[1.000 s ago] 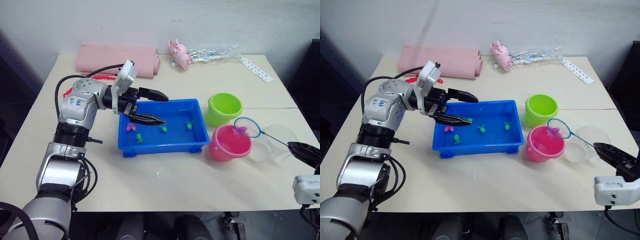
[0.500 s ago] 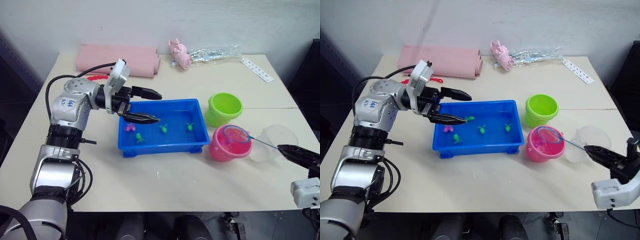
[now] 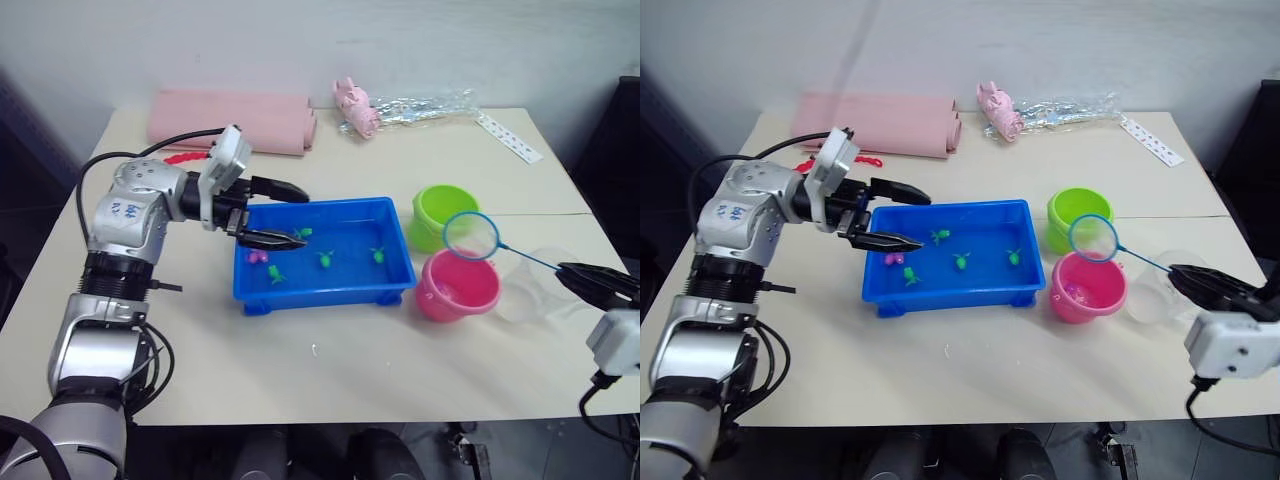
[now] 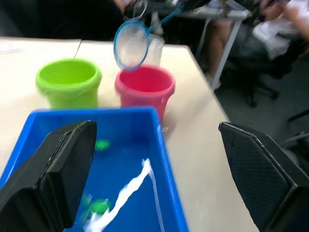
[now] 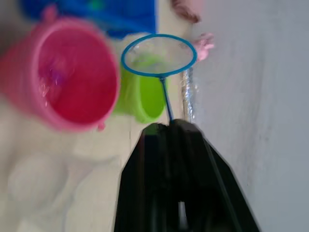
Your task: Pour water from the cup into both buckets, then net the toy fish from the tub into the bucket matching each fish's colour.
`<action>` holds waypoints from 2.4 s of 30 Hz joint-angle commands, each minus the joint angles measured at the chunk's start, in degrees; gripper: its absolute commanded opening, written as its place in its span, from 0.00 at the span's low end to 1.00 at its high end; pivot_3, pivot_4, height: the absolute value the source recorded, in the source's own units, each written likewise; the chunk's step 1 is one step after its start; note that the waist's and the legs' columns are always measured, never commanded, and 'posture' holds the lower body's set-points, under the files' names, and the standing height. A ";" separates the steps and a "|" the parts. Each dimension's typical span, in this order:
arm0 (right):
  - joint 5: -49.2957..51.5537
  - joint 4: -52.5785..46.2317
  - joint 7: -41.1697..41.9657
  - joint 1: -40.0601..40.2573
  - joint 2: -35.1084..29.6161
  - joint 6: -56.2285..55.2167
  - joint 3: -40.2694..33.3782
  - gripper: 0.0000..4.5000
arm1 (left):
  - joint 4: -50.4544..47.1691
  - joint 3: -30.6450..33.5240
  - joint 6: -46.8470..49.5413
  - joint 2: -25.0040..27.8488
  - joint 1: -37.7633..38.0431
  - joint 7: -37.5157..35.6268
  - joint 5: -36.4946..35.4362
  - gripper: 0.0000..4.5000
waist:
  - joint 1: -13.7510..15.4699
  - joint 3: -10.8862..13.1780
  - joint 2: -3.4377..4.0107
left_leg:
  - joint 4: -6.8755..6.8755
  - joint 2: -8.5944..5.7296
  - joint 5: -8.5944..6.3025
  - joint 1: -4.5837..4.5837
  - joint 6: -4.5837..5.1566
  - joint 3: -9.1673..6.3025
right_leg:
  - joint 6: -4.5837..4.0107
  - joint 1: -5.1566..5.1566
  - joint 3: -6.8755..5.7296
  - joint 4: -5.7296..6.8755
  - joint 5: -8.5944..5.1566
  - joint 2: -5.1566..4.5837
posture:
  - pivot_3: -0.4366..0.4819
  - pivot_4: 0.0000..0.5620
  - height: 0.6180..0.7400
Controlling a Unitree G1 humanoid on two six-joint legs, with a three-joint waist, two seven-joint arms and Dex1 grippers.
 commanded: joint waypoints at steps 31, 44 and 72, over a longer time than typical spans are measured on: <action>5.91 30.69 3.29 -66.29 28.26 44.50 68.96 0.00 | -31.57 35.13 19.31 24.21 44.36 14.53 -7.32 0.98 | -1.95 0.06 -0.02 | -0.22 -0.01 0.01 -0.13 -0.05 -0.25 | -0.20 -0.27 0.06 0.00 0.09 -0.16 | 0.48 0.27 1.00; 0.65 41.79 1.36 -69.56 36.94 39.52 63.53 0.00 | -31.45 31.93 19.30 24.40 40.72 16.76 -8.75 0.98 | -2.11 0.06 -0.02 | -0.29 0.01 0.03 -0.12 -0.10 -0.21 | -0.20 -0.33 0.09 0.00 0.09 -0.11 | 0.48 0.27 1.00; -4.85 34.17 6.89 -65.33 30.94 39.41 61.82 0.00 | -25.97 25.67 15.67 24.14 32.77 15.56 -8.36 0.98 | -2.04 0.06 -0.02 | -0.32 0.04 0.04 -0.14 -0.10 -0.08 | -0.20 -0.46 0.20 0.02 0.09 -0.07 | 0.48 0.27 1.00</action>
